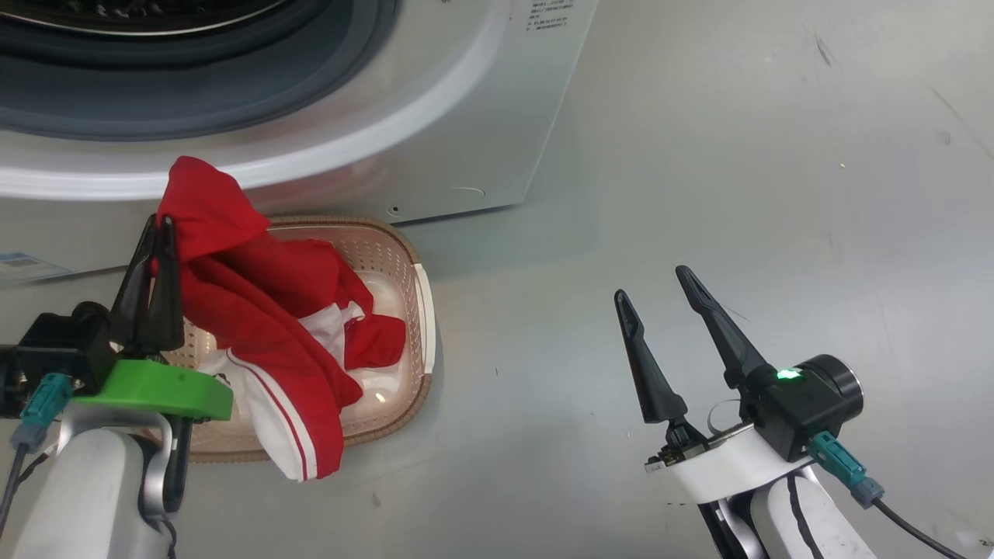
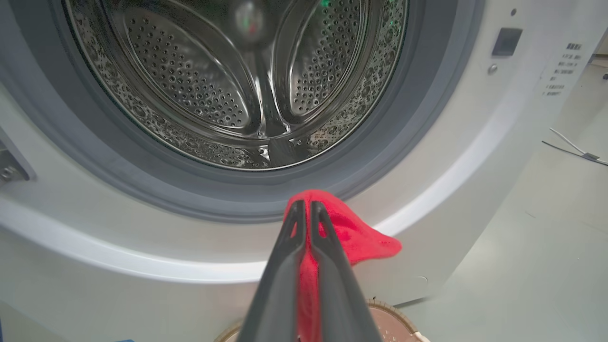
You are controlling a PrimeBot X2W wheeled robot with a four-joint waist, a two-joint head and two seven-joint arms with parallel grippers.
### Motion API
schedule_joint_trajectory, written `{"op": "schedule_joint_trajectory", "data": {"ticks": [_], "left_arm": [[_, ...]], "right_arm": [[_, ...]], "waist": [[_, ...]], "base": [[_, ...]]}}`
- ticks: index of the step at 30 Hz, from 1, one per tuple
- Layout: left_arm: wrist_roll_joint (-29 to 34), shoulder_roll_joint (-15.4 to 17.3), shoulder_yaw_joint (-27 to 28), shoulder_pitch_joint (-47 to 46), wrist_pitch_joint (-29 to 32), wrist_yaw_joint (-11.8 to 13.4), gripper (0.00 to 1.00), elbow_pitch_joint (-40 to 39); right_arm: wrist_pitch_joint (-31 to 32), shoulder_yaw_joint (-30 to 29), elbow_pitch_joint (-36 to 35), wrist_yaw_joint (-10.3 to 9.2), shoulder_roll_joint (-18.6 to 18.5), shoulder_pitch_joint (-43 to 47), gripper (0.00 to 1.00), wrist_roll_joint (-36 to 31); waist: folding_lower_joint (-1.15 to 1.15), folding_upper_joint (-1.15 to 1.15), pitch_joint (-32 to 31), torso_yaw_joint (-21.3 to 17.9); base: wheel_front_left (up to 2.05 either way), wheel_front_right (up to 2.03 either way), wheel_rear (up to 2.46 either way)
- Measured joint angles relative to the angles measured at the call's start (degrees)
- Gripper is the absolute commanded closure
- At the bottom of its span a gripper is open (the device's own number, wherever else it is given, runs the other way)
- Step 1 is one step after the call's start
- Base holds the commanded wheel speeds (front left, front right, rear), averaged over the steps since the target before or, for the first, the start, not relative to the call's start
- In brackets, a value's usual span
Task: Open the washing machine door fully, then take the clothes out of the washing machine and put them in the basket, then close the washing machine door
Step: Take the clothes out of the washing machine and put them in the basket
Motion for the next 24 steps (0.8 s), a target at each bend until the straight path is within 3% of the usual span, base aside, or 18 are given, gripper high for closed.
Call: {"op": "schedule_joint_trajectory", "data": {"ticks": [14, 24], "left_arm": [[-0.03, 0.81, -0.88, -5.85, 3.21, -2.01, 1.0, 14.91], [-1.46, 1.19, -2.2, -8.83, 7.05, -5.58, 1.0, 24.98]], "right_arm": [[0.0, 1.08, -2.19, -0.08, 0.14, -4.86, 0.0, 0.11], [0.0, 2.92, -2.5, -0.66, 0.16, -7.84, 0.0, 1.89]], "waist": [[0.0, 0.0, 9.63, -2.12], [0.01, 0.0, 13.7, -3.38]], "base": [[0.0, 0.0, 0.0], [0.0, 0.0, 0.0]]}}
